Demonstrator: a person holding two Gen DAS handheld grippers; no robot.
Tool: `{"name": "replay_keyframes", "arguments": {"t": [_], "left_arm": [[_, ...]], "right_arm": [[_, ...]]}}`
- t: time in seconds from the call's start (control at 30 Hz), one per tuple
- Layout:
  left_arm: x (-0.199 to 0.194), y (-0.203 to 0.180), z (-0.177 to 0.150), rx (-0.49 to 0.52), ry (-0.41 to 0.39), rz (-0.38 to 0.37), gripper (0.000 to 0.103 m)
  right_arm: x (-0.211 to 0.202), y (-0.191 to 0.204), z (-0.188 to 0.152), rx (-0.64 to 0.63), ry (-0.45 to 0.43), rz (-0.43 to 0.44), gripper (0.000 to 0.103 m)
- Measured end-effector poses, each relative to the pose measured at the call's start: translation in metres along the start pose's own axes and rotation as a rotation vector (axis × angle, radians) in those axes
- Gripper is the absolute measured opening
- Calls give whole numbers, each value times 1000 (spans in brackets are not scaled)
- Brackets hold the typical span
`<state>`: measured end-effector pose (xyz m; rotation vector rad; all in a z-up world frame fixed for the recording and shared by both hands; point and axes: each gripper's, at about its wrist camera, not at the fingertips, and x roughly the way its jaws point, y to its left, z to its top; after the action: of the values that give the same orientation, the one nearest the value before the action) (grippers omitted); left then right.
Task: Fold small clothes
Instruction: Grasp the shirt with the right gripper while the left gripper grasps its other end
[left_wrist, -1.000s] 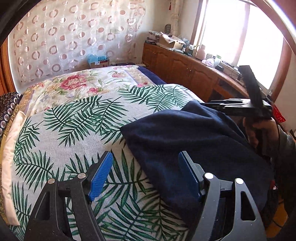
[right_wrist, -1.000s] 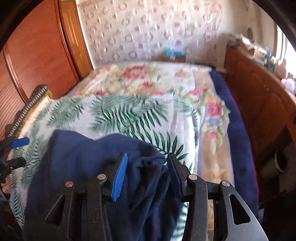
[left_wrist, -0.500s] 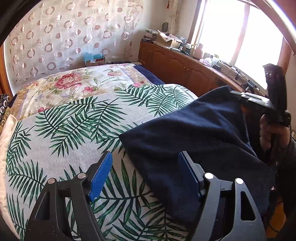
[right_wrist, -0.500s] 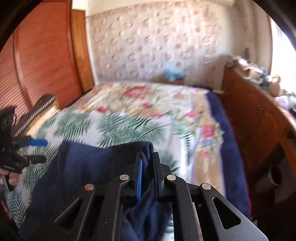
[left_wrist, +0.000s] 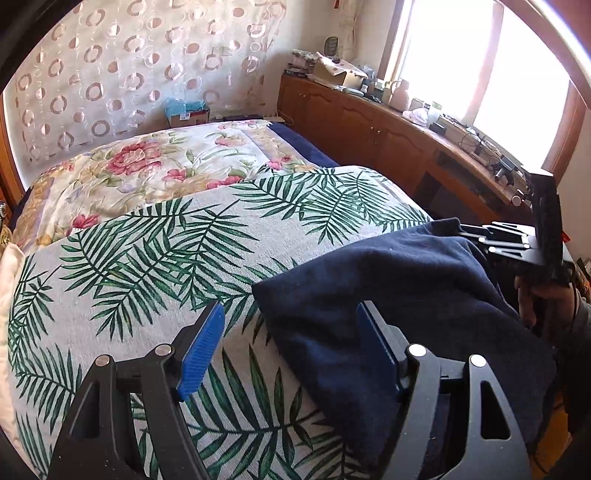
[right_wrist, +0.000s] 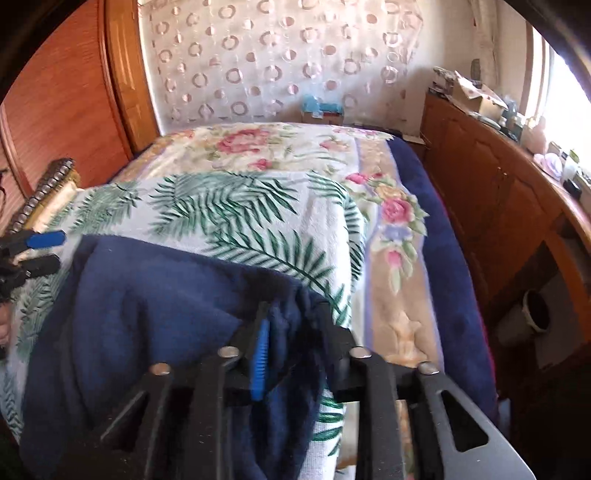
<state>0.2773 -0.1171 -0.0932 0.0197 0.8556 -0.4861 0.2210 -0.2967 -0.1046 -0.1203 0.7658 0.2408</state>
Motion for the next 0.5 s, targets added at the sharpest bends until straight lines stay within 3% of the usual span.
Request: {"name": "replay_keyframes", "arguments": {"t": [0.1, 0.4, 0.43, 0.47, 0.5], "left_arm": [[7, 1, -1, -6, 15, 5, 75], [24, 1, -5, -14, 59, -16, 74], [25, 0, -4, -16, 55, -21, 68], [25, 1, -4, -19, 51, -29, 63], [26, 1, -3, -24, 50, -35, 55]], "right_arm": [[7, -2, 5, 26, 20, -12, 48], [11, -7, 9, 45, 24, 54, 48], [11, -8, 9, 42, 25, 57, 48], [11, -8, 8, 38, 25, 64, 45], [9, -7, 8, 26, 22, 79, 28]]}}
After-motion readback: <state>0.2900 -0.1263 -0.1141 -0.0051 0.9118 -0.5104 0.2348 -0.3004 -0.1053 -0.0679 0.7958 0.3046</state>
